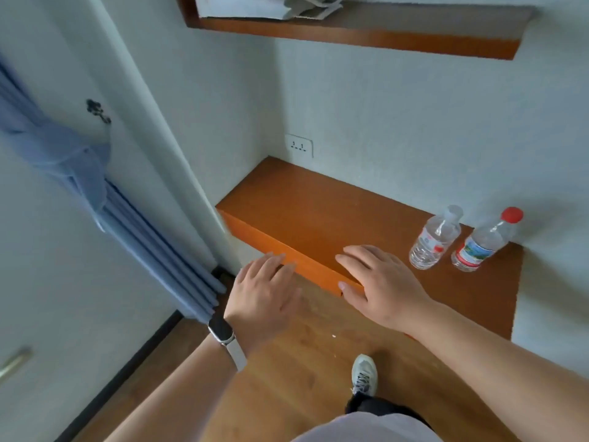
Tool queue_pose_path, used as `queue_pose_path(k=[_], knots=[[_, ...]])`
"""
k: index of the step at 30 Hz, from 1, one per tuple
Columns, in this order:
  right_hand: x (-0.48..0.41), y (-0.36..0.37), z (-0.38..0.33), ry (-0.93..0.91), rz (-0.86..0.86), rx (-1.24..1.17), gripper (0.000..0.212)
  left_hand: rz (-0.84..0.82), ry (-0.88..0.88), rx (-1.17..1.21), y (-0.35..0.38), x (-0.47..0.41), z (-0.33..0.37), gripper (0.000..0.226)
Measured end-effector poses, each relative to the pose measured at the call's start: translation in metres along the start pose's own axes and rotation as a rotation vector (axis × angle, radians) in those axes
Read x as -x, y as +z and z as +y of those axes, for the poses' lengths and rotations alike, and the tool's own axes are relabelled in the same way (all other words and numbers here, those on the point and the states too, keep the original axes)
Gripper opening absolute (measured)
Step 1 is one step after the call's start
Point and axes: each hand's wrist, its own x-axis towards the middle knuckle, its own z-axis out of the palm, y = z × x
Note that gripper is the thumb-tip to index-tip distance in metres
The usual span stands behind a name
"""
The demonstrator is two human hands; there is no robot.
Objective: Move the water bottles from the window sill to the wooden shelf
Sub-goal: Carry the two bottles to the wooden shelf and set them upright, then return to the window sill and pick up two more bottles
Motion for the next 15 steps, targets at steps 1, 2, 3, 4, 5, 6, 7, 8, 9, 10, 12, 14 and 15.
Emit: queue_pose_path(k=[1,2,3,4,5,6,7,8,9,10,12,14,15], knots=[[-0.007,0.002,-0.013,-0.044,-0.011,0.003,0.051,-0.006,-0.041,-0.014,-0.004,0.014,-0.009,0.051],[-0.013,0.004,-0.025,-0.086,-0.02,0.005,0.051,-0.005,-0.077,-0.022,-0.008,0.026,-0.017,0.055],[-0.02,0.005,-0.036,-0.129,-0.028,0.006,0.051,0.001,-0.108,-0.024,-0.011,0.037,-0.024,0.056],[-0.026,0.007,-0.046,-0.172,-0.038,0.004,0.051,0.007,-0.139,-0.022,-0.014,0.046,-0.031,0.057],[-0.033,0.009,-0.055,-0.214,-0.047,-0.001,0.051,0.015,-0.173,-0.019,-0.016,0.054,-0.037,0.055],[-0.04,0.011,-0.062,-0.257,-0.057,-0.003,0.051,0.03,-0.207,-0.017,-0.018,0.061,-0.043,0.053],[-0.047,0.013,-0.069,-0.304,-0.066,-0.002,0.051,0.048,-0.238,-0.016,-0.021,0.067,-0.047,0.05],[-0.055,0.015,-0.075,-0.351,-0.073,0.0,0.051,0.065,-0.265,-0.018,-0.023,0.072,-0.05,0.048],[-0.063,0.018,-0.08,-0.395,-0.075,-0.002,0.05,0.079,-0.293,-0.026,-0.025,0.075,-0.053,0.048],[-0.072,0.02,-0.085,-0.435,-0.077,-0.004,0.05,0.091,-0.32,-0.034,-0.027,0.077,-0.057,0.047],[-0.092,0.026,-0.092,-0.506,-0.092,-0.009,0.05,0.12,-0.362,-0.045,-0.031,0.079,-0.065,0.046],[-0.114,0.033,-0.097,-0.569,-0.092,-0.028,0.05,0.146,-0.406,-0.059,-0.032,0.075,-0.075,0.043],[-0.124,0.035,-0.098,-0.596,-0.087,-0.047,0.049,0.159,-0.425,-0.069,-0.032,0.073,-0.08,0.043]])
